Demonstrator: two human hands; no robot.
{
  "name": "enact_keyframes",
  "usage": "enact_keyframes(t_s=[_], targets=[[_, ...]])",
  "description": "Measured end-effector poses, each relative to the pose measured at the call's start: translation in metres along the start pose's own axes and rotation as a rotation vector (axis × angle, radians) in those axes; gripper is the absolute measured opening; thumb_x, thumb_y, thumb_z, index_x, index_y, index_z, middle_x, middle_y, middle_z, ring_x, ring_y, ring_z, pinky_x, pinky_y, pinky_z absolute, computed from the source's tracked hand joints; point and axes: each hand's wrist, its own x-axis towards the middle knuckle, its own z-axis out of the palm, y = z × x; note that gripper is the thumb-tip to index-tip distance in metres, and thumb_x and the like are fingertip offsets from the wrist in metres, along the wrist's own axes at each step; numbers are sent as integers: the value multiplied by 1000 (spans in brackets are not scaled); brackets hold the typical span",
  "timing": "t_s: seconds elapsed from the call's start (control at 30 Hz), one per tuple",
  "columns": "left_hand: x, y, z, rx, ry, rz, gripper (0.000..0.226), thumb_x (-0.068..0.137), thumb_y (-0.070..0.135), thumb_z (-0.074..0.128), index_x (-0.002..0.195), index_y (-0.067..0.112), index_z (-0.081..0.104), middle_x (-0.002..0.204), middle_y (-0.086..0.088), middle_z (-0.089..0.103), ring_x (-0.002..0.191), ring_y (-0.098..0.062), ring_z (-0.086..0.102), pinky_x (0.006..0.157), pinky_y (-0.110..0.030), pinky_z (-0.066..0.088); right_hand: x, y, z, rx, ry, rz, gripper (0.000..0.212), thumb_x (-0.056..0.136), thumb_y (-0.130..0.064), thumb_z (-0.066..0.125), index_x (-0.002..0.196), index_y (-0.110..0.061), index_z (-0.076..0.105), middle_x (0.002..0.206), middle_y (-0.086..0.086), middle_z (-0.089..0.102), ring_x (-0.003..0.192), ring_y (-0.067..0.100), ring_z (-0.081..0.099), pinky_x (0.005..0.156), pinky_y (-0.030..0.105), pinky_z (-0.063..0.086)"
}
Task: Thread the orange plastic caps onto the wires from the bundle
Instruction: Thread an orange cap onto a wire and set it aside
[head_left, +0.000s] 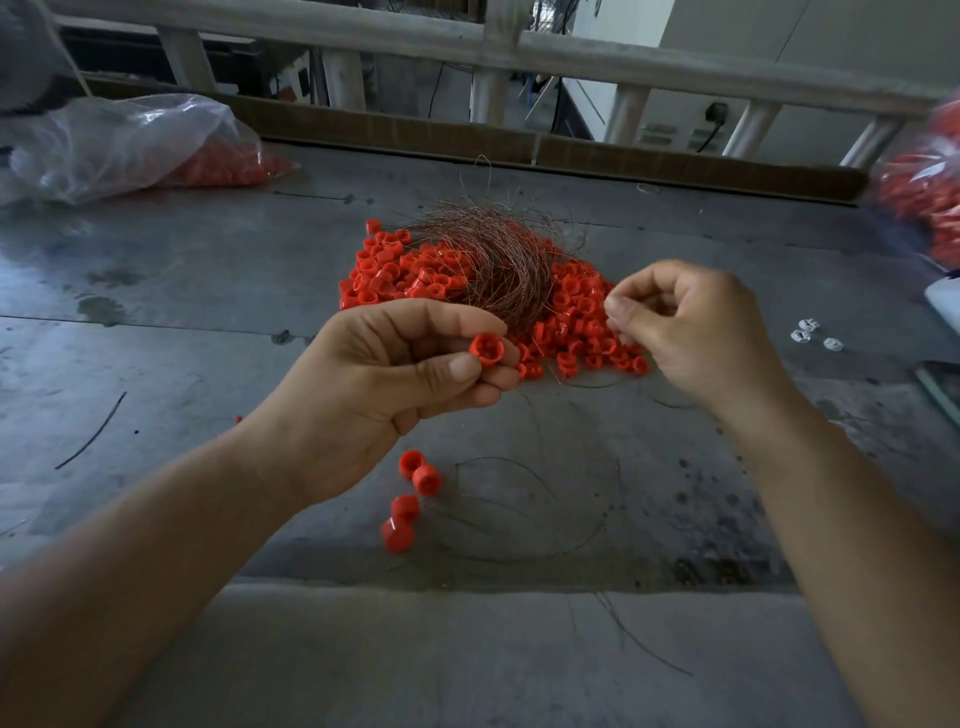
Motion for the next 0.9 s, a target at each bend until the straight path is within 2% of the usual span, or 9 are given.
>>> enact_keyframes(t_s=[0.07,0.17,0.23,0.3,0.4,0.5,0.7,0.77,0.9], targets=[[0,0,1,-7,1,1,23,60,9,66,81,12,75,82,-8,73,75,-15,70,64,-19,54,2,6,3,-134,-50,-23,17,81,-17,67,69,-26,61,67,-11,62,61,0,54,60,10,41],[0,0,2,-16,16,-4,24,59,9,66,81,11,75,81,-9,73,75,-15,70,64,-19,54,0,11,14,-240,-173,-44,5,80,-17,68,81,-22,69,70,-15,58,64,-4,50,60,7,36],[0,0,3,-23,26,-8,24,58,9,66,80,10,75,81,-9,72,74,-16,70,64,-19,54,0,14,21,-288,-197,-75,11,80,-19,68,90,-20,71,70,-21,52,63,-6,47,58,2,34],[0,0,3,-22,29,-10,24,58,9,66,80,11,75,80,-8,73,74,-15,70,63,-19,54,1,16,26,-339,-202,-108,13,81,-21,66,94,-19,70,70,-21,47,62,-7,43,57,7,31],[1,-1,3,-18,28,-22,24,58,10,67,80,11,75,80,-8,73,74,-15,70,63,-19,54,1,15,29,-396,-210,-126,2,82,-22,66,82,-20,66,71,-19,44,62,-4,41,56,12,28],[1,-2,4,-12,27,-29,24,58,9,66,81,10,75,81,-9,73,74,-16,70,64,-19,54,2,15,29,-379,-224,-128,11,80,-20,67,74,-21,59,76,-14,48,65,0,43,58,9,29],[1,-1,3,-8,24,-29,24,58,9,66,81,11,75,80,-8,73,74,-15,70,63,-19,54,-1,11,29,-325,-219,-130,14,77,-13,69,73,-20,58,76,-12,53,73,6,50,65,17,35],[1,-1,3,-5,24,-31,24,59,9,66,81,11,75,81,-8,72,74,-16,70,64,-19,54,0,11,29,-301,-196,-119,16,76,-12,70,78,-22,57,73,-14,53,70,4,51,63,16,37],[1,-2,2,1,20,-33,24,59,9,66,81,12,75,81,-8,73,75,-15,70,64,-19,54,1,11,27,-191,-143,-104,23,80,-10,67,101,-19,64,72,-16,51,64,-3,48,60,0,35]])
